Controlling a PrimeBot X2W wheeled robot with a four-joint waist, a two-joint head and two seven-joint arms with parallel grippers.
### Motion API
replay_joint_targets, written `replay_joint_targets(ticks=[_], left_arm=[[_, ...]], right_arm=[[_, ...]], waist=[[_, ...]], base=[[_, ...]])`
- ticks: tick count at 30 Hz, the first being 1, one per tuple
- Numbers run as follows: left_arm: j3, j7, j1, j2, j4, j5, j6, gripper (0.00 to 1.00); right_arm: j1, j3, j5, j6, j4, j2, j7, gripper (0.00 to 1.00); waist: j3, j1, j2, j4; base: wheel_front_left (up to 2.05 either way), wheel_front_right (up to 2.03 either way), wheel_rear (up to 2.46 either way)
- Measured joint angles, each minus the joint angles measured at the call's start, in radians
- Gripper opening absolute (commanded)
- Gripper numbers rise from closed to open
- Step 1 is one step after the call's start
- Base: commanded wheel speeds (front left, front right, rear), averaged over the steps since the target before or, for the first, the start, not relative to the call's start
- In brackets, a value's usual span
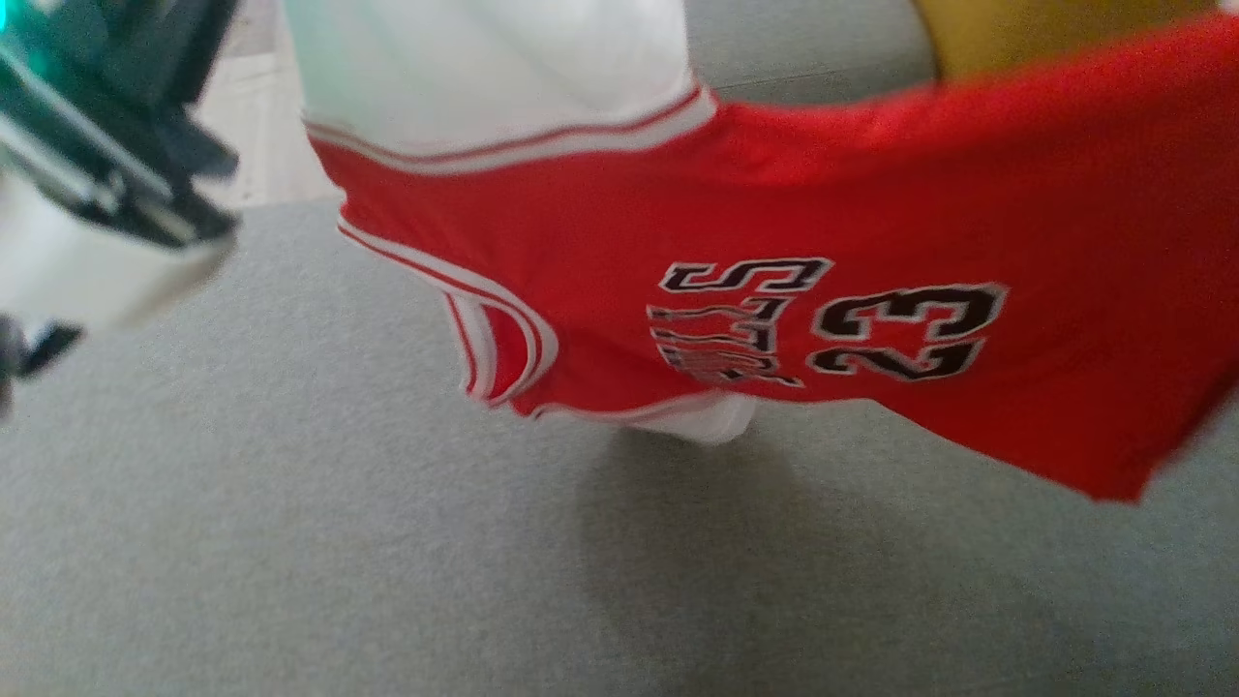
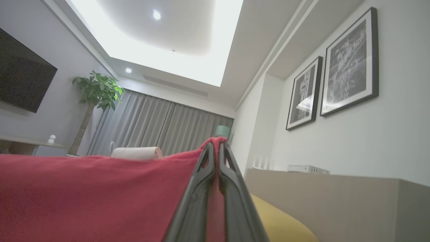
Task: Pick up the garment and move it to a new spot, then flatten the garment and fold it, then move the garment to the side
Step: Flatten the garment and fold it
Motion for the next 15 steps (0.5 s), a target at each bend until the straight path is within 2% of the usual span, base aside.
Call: replay_joint_targets(ticks=[3, 6, 7, 9, 10, 15], left_arm=[[0.001, 0.04, -0.076, -0.027, 0.039, -0.009, -0.036, 0.0], [-0.001, 0.077, -0.136, -0.069, 0.143, -0.019, -0.08, 0.0], [-0.001, 0.077, -0.136, -0.069, 0.143, -0.019, -0.08, 0.0], [-0.006, 0.092, -0.172, -0.107, 0.249, -0.016, -0.109, 0.0], [-0.012, 0.098, -0.212, -0.14, 0.351, -0.001, -0.131, 0.0], [-0.005, 0.037, -0.367, -0.222, 0.565, 0.06, -0.151, 0.0]], right_arm=[[-0.14, 0.061, 0.021, 0.0, 0.073, -0.044, 0.041, 0.0], [-0.259, 0.132, 0.05, 0.0, 0.199, -0.05, 0.072, 0.0], [-0.259, 0.132, 0.05, 0.0, 0.199, -0.05, 0.072, 0.0], [-0.336, 0.186, 0.06, 0.0, 0.293, -0.05, 0.083, 0.0], [-0.422, 0.232, 0.074, 0.0, 0.385, -0.044, 0.085, 0.0], [-0.653, 0.302, 0.089, 0.0, 0.575, -0.013, 0.028, 0.0]], waist=[[0.013, -0.0001, 0.0, 0.019], [0.05, 0.0001, 0.0, 0.032], [0.05, 0.0001, 0.0, 0.032], [0.084, 0.0005, 0.0, 0.041], [0.124, 0.0004, 0.0, 0.048], [0.241, 0.0006, 0.0, 0.062]], base=[[0.0, 0.0, 0.0], [0.0, 0.0, 0.0], [0.0, 0.0, 0.0], [0.0, 0.0, 0.0], [0.0, 0.0, 0.0], [0.0, 0.0, 0.0]])
